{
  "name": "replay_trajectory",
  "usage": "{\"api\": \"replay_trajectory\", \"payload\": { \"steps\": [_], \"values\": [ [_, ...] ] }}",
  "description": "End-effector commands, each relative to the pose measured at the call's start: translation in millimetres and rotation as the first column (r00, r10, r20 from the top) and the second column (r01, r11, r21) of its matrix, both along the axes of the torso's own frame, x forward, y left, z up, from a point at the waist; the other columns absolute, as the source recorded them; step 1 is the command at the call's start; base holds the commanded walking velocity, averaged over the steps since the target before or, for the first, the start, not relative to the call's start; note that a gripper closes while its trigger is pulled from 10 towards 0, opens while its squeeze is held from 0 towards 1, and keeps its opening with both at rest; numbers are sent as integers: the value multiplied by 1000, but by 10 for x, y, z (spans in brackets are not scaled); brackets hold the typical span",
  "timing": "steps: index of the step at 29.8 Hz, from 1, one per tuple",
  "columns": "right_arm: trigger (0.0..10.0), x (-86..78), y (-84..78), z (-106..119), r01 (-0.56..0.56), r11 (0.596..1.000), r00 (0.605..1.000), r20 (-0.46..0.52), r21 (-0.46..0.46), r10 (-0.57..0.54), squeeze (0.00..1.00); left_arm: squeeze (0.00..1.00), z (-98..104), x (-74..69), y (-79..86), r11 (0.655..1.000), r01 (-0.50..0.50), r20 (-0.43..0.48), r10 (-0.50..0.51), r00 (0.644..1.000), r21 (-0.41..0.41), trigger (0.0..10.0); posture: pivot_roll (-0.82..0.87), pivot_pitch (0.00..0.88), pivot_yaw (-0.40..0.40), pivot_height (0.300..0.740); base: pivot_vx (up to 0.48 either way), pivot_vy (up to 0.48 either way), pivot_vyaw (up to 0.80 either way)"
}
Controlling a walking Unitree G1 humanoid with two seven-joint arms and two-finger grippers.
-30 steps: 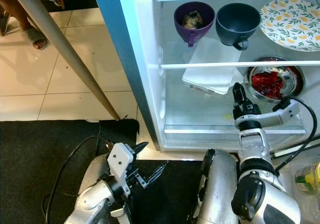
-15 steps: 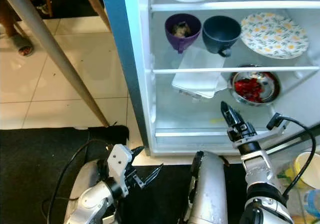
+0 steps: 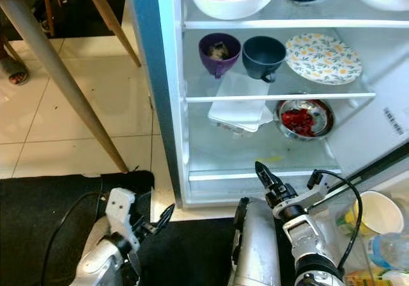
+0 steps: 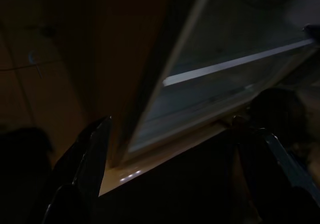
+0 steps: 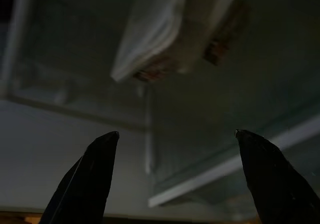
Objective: Restocking fridge
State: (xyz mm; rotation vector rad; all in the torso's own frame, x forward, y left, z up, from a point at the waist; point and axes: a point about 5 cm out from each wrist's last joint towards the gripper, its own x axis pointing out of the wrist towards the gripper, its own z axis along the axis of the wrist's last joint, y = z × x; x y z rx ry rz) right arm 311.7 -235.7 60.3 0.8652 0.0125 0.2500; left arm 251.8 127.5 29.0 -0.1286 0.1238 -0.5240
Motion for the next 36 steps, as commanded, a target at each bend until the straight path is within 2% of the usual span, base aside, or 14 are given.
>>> {"api": "replay_trajectory", "payload": {
  "steps": [1,4,5,10,16,21,31,33,36],
  "values": [
    [10000,-38,51,-74,-20,1000,1000,-22,1,20,0,0,-112,-76,146,999,-39,-41,40,998,27,10000,-11,214,8,310,0,0,0],
    [10000,-1,98,-48,-33,999,999,-20,-9,32,0,0,-171,-84,317,994,-93,-59,95,994,49,10000,-7,203,3,324,0,0,0],
    [10000,-1,98,-48,-33,999,999,-20,-9,32,0,0,-171,-84,317,994,-93,-59,95,994,49,10000,-7,203,3,324,0,0,0],
    [10000,29,94,-66,-10,997,998,-66,-74,5,0,0,-186,-39,628,976,-203,-68,208,976,75,10000,-5,188,-4,349,0,0,0],
    [10000,6,109,-151,-8,991,991,-131,-132,-10,0,0,-208,3,790,958,-275,-89,282,955,80,10000,-8,169,-12,368,0,0,0],
    [10000,-34,116,-221,-7,989,986,-168,-147,-18,0,0,-277,-9,844,946,-320,-139,324,936,57,10000,-10,161,-18,388,0,0,0],
    [10000,-101,115,-336,4,988,971,-234,-156,-40,0,0,-471,-139,914,929,-360,-245,371,896,90,10000,-15,152,-26,422,0,0,0],
    [10000,-181,110,-439,10,987,957,-284,-161,-56,0,0,-592,-263,980,914,-389,-310,406,860,118,10000,-16,150,-27,437,0,0,0],
    [10000,-257,97,-520,16,986,945,-319,-166,-69,0,0,-654,-348,1029,904,-404,-343,426,837,137,10000,-17,150,-26,456,0,0,0]
  ]
}}
